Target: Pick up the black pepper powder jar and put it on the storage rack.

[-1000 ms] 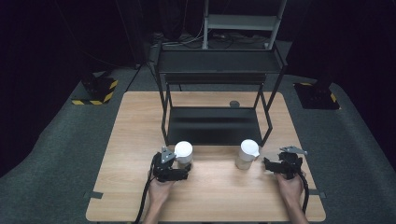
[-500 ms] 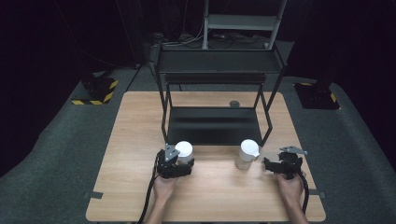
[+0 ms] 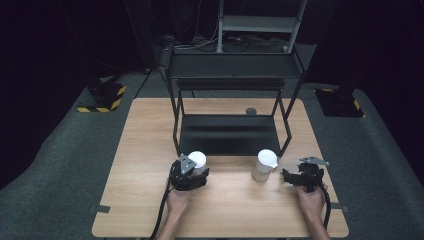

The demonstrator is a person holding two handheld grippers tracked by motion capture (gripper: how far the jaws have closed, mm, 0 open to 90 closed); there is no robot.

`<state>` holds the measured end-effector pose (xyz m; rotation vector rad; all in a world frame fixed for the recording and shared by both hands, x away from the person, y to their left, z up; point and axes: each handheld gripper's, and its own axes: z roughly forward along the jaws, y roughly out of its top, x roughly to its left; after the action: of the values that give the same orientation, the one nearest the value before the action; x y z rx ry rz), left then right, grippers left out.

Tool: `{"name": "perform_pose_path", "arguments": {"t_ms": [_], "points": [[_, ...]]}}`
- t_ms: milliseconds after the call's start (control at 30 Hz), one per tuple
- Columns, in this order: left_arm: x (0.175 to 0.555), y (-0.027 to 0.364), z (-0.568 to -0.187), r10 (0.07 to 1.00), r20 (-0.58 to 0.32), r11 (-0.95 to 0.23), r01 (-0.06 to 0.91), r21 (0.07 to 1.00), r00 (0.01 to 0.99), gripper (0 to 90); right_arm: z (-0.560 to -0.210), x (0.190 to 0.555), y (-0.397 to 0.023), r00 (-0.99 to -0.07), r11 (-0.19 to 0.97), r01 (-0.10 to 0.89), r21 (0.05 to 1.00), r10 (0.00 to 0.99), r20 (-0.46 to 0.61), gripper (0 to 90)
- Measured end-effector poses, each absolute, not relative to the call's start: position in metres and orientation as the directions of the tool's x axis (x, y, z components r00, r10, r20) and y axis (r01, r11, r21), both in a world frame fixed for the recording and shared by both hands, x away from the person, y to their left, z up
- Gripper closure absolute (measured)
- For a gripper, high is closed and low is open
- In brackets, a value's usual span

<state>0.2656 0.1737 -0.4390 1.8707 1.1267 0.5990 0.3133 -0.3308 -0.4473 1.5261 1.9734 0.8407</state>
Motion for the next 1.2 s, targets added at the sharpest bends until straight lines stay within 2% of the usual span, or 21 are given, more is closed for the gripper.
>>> {"name": "perform_pose_path", "arguments": {"t_ms": [400,667,933,1200], "points": [[0.267,0.178,-0.426,0.868,-0.028,-0.241,0.469,0.85,0.496,30.8,-0.447,0.313,-0.331,-0.244,0.18,0.658,0.731,0.97,-0.019,4.6],[0.275,0.19,-0.389,0.85,-0.064,-0.23,0.478,0.848,0.522,30.8,-0.447,0.313,-0.331,-0.244,0.179,0.658,0.731,0.97,-0.018,4.6],[0.288,0.19,-0.348,0.817,-0.05,-0.28,0.471,0.836,0.575,30.8,-0.447,0.313,-0.331,-0.242,0.177,0.659,0.731,0.97,-0.016,4.6],[0.303,0.194,-0.307,0.779,-0.082,-0.29,0.473,0.832,0.622,30.8,-0.447,0.313,-0.331,-0.242,0.177,0.66,0.73,0.97,-0.016,4.6]]}}
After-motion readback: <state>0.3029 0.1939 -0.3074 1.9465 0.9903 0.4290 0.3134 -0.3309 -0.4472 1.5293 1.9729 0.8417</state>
